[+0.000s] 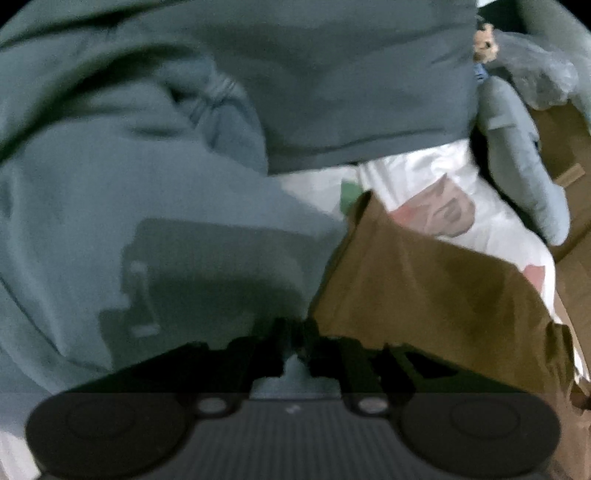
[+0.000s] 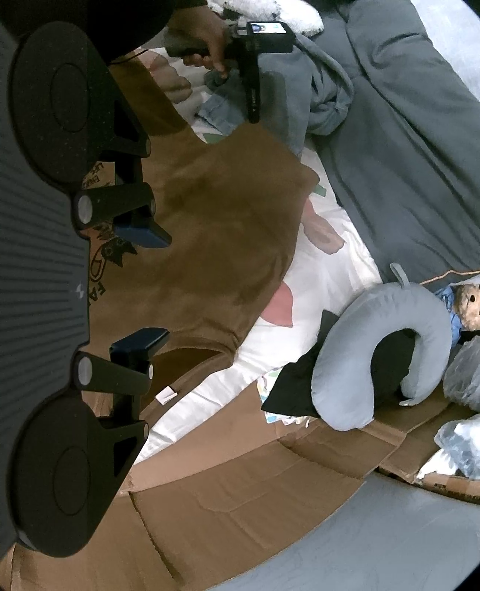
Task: Fold clothes
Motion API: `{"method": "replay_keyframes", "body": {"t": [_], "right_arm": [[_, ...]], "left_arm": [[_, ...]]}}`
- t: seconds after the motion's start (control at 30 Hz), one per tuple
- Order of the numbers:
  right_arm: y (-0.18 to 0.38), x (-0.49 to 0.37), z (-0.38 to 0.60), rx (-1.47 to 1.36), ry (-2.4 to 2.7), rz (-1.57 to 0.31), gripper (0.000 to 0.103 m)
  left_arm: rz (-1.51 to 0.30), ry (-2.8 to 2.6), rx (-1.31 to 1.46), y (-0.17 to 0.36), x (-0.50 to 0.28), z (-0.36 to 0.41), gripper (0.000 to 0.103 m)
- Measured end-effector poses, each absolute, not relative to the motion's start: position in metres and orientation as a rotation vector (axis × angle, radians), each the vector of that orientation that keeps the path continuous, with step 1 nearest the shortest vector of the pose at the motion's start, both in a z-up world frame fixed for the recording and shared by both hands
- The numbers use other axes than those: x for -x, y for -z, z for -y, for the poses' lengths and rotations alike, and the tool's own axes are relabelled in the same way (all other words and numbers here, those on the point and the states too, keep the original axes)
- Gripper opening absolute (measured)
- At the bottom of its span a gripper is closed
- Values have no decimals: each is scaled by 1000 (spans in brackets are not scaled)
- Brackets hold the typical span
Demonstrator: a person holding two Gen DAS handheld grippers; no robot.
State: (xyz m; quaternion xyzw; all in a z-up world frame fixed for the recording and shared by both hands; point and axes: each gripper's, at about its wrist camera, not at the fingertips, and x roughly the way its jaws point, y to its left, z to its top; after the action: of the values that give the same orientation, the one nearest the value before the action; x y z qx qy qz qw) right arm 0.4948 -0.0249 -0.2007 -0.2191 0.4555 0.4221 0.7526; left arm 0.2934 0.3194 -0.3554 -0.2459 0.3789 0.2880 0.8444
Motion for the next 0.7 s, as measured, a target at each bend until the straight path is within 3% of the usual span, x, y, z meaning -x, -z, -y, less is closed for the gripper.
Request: {"method": "replay_keyframes", "body": {"t": [0.4, 0.7], "right_arm": [[206, -505, 40, 497, -871, -1003, 55], [222, -513, 51, 495, -816, -1013, 55]], "left_arm": [[-819, -426, 428, 326, -369, -339, 47], [-943, -364, 387, 351, -431, -352, 50]]}}
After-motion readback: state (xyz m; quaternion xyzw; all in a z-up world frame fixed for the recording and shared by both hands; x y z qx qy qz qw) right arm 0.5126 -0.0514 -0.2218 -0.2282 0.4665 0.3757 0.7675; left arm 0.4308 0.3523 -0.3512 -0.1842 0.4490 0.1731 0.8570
